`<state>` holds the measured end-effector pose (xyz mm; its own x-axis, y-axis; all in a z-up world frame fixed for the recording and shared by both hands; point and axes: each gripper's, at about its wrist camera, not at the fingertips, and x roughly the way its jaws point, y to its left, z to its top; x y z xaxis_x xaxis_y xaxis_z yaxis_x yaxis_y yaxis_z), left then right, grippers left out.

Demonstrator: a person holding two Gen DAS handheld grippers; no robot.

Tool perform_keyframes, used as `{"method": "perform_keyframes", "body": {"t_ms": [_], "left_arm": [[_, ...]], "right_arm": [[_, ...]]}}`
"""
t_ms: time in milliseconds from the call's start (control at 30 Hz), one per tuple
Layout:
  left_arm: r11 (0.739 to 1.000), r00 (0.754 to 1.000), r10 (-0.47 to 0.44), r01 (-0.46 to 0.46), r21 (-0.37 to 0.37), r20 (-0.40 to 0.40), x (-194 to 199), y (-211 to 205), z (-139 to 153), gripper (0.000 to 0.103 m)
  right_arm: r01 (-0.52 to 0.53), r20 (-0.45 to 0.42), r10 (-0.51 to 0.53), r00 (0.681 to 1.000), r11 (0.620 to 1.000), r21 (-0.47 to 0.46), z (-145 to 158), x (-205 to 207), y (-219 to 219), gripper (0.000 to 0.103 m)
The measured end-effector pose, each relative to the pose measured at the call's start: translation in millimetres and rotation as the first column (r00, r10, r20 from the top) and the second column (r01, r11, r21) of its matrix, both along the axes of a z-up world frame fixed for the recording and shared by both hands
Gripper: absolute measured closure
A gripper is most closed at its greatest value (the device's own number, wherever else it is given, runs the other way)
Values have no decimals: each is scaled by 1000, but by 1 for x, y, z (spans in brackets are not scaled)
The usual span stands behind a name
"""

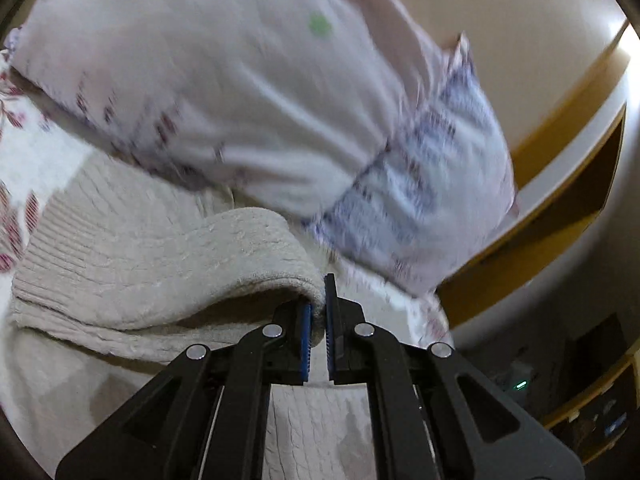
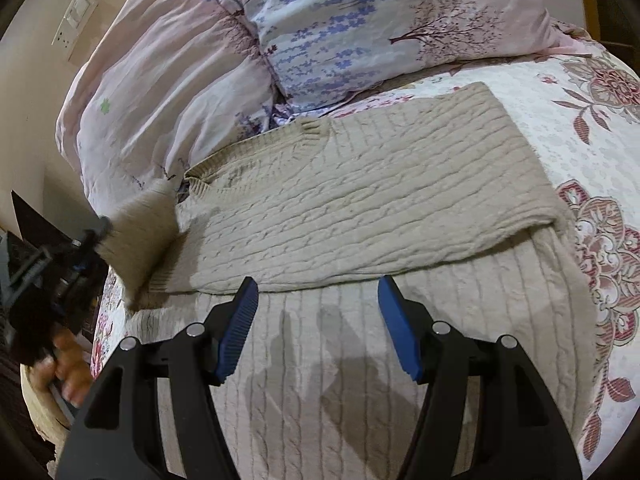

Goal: Fold small clothes

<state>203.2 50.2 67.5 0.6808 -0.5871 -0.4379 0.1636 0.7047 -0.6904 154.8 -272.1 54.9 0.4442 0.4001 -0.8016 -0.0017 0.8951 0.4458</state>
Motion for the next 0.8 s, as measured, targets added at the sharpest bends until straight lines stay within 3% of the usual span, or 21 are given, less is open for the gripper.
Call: {"method": "perform_keyframes", "body": {"t_ms": [200,400,433,500,533,567,667,800], "left_arm": [[994,1000,-2,4,105,-15,-4,-22,-19,98],[980,990,-55,78,182,-130,-4,-41,-48,97],[980,989,-62,86,179,-135,-5,-41,-49,92],[981,985,-105,124,148,-135,-12,-36,-50,65],[982,984,-123,139,126,-129,-16,-32,-48,58],[983,984,-134,146,107,-116,-23,-24,-44,52],[992,993,-103,107,63,-63,-44,15,-34,52],[998,995,54,-53,21,-79,-53,79,-41,53]], "right_arm": [[-12,14,12,1000,1000,-15,2,0,-3,41],[-52,50,55,997,997,-58,15,3,11,41],[-61,63,65,996,996,-69,19,4,15,41],[-87,96,96,991,992,-88,29,5,24,41],[-112,120,124,985,988,-102,36,6,31,41],[-135,141,150,979,984,-113,42,6,39,41],[-220,194,247,949,964,-149,53,5,66,41],[-412,229,456,860,886,-214,52,3,134,52]]}}
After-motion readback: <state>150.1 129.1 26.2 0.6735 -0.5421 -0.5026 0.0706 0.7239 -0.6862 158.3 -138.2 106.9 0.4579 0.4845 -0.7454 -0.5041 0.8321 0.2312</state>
